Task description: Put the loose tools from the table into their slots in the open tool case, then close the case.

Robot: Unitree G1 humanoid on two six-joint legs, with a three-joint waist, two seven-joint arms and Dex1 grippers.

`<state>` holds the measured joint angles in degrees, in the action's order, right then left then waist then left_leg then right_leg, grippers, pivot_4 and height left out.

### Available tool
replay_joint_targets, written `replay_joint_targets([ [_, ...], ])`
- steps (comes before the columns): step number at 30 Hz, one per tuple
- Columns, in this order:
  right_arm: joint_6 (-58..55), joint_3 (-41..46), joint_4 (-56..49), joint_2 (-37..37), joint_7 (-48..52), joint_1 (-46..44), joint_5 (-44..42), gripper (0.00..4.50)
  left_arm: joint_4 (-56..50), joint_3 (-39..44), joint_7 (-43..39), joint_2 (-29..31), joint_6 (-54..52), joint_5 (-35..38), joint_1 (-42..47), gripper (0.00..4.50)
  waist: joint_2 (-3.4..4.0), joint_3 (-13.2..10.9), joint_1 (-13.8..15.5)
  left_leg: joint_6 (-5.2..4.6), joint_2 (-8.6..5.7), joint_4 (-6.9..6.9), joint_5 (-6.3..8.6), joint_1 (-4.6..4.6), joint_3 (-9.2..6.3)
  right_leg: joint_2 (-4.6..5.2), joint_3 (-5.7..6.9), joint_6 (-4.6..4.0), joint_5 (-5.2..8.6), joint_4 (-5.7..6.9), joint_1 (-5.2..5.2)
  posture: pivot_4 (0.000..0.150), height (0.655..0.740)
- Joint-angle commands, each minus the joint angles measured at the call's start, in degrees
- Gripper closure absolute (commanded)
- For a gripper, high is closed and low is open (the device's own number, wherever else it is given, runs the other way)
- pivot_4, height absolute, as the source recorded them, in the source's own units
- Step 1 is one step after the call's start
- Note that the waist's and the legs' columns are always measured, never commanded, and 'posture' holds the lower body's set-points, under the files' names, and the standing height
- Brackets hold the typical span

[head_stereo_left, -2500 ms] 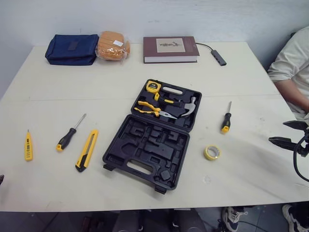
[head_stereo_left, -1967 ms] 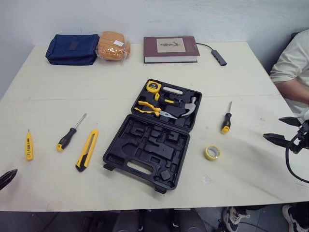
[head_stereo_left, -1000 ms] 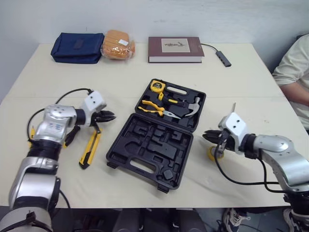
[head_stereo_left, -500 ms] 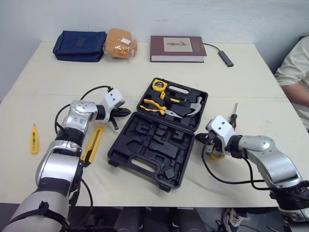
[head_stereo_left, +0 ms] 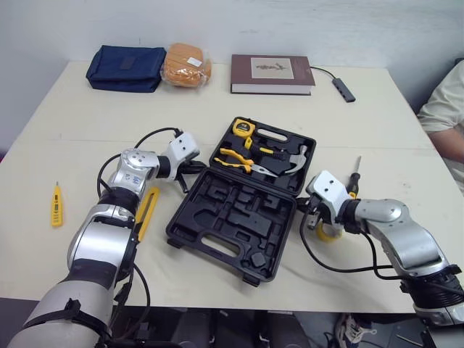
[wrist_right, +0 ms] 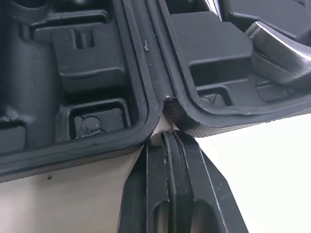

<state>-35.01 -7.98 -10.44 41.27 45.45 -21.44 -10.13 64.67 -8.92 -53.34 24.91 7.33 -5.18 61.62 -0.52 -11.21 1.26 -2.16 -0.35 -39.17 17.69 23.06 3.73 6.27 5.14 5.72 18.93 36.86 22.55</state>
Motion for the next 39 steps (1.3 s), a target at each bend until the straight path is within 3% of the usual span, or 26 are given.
replay_joint_targets([
  [1, 2.9, -1.6, -1.0, -0.3, 2.4, -1.6, 0.2, 4.45, -2.8, -0.6, -4.0, -2.1, 0.9, 0.3, -1.6, 4.48, 0.00, 0.0, 0.0, 0.00, 0.00, 0.00, 0.00, 0.00, 0.00, 0.00, 0.00, 0.00, 0.00, 0.00, 0.00, 0.150, 0.7400],
  [6, 4.9, -2.5, 0.4, -0.3, 5.0, -3.2, 1.4, 4.45, -8.8, -1.1, -8.8, -1.0, -0.1, 1.0, -5.3, 4.48, 0.00, 0.0, -0.2, 0.00, 0.01, 0.00, 0.00, 0.00, 0.00, 0.00, 0.01, 0.00, 0.00, 0.00, 0.00, 0.150, 0.7400],
  [16, 12.2, -5.6, 6.1, 0.9, 13.8, -7.3, 4.2, 4.45, -35.3, -2.5, -15.6, 5.7, -9.0, 3.1, -21.1, 4.48, 0.00, 0.0, -1.5, 0.00, 0.04, 0.02, 0.00, -0.11, -0.02, 0.13, 0.00, 0.00, 0.00, 0.01, -0.07, 0.150, 0.7400],
  [33, 22.1, -8.9, 10.7, -3.6, 17.4, -10.2, 9.3, 4.45, -60.5, 2.3, -11.2, 13.4, -23.1, 7.6, -38.4, 4.48, -0.01, 0.1, -3.3, 0.21, 0.16, 0.40, 0.12, -1.01, 0.00, 0.17, -0.45, -0.17, 0.09, -0.04, -0.59, 0.150, 0.7400],
  [39, 23.2, -8.8, 10.8, -4.7, 17.4, -10.0, 9.8, 4.45, -63.3, 3.9, -7.7, 13.8, -25.9, 7.7, -40.9, 4.48, -0.01, 0.1, -3.2, 0.23, 0.16, 0.52, 0.13, -1.08, 0.01, 0.17, -0.52, -0.18, 0.10, -0.03, -0.57, 0.150, 0.7400],
])
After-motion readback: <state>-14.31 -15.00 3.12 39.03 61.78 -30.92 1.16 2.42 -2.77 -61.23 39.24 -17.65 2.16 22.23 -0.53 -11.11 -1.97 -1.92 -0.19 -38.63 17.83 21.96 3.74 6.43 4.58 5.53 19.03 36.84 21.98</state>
